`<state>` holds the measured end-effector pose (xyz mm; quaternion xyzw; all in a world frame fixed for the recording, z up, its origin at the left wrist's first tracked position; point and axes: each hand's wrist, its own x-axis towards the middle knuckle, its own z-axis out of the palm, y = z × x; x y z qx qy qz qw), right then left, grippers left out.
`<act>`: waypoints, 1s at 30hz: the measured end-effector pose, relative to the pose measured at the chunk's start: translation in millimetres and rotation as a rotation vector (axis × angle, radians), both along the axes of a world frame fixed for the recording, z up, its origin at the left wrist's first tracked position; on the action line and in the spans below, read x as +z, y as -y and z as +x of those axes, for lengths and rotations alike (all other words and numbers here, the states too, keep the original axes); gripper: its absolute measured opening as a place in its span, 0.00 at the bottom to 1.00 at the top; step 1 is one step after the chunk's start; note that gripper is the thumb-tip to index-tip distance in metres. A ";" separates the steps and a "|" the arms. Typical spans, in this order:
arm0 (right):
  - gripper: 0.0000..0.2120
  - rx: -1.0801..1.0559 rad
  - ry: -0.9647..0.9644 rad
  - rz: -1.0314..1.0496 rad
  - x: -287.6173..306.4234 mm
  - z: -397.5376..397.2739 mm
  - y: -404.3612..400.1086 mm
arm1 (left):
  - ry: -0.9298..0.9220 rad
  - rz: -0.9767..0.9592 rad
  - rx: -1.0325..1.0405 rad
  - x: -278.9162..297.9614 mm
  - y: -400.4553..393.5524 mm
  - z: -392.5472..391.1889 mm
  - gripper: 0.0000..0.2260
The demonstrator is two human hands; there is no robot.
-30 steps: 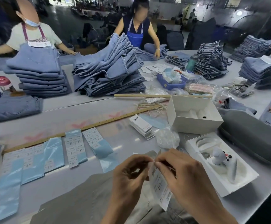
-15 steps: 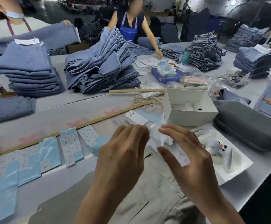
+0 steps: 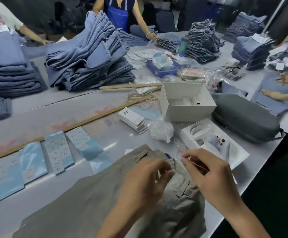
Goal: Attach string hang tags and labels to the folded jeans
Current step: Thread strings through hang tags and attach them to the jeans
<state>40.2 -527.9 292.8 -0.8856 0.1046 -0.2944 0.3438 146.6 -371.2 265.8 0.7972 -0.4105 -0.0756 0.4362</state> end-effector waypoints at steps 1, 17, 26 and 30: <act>0.02 -0.026 -0.037 0.000 -5.0 -8.0 4.0 | -0.023 0.103 -0.037 -5.8 5.0 -6.8 0.10; 0.10 -0.196 -0.341 -0.170 -41.4 -47.4 -17.9 | 0.086 0.279 0.006 -20.5 28.1 -36.3 0.09; 0.10 -0.356 -0.086 0.068 -70.2 -26.5 -39.3 | -0.343 -0.085 0.037 -33.1 13.8 -25.3 0.10; 0.10 -0.359 -0.077 0.088 -71.2 -25.1 -38.6 | -0.315 -0.094 0.001 -36.6 11.6 -19.9 0.10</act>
